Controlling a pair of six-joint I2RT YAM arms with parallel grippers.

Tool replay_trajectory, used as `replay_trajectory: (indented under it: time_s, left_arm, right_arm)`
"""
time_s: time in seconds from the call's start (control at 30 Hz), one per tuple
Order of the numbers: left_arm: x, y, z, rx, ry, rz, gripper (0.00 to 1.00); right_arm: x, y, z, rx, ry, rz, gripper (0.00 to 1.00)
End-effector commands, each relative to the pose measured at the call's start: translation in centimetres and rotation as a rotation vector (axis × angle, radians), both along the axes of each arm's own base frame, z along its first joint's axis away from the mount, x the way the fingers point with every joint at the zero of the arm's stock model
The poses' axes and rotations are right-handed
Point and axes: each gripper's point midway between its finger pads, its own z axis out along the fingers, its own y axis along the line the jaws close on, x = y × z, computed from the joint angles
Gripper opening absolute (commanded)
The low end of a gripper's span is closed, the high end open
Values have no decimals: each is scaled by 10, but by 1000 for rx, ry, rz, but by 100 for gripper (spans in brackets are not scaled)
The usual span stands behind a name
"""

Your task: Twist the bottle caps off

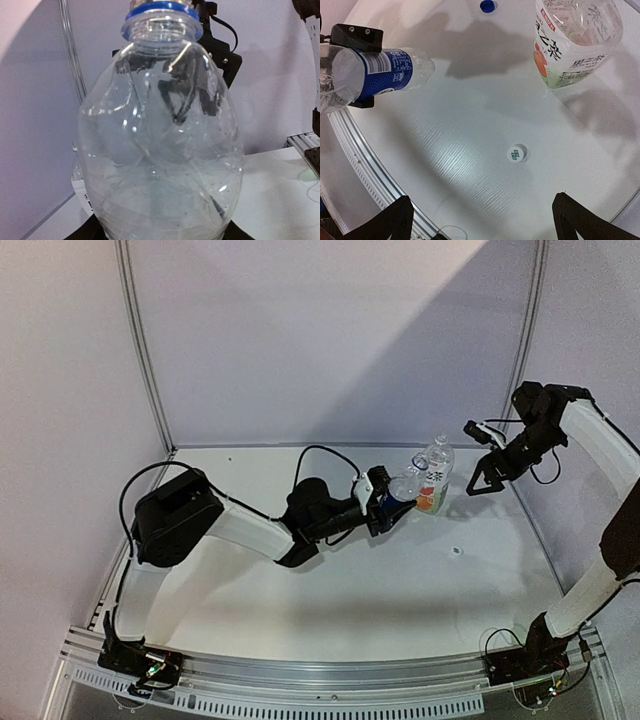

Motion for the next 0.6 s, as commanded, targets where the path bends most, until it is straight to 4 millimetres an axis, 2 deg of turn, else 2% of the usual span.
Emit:
replay_trajectory:
  time_s: [0.0, 0.2, 0.57]
  left_arm:
    - [-16, -2, 8, -140, 52, -43, 57]
    - [-31, -10, -26, -106, 203, -127, 58]
    - [-35, -17, -73, -42, 184, -140, 58]
  right_arm:
    - [-48, -9, -12, -51, 210, -11, 99]
    - [-44, -6, -14, -34, 218, -11, 99]
    - [-44, -5, -17, -26, 227, -17, 99]
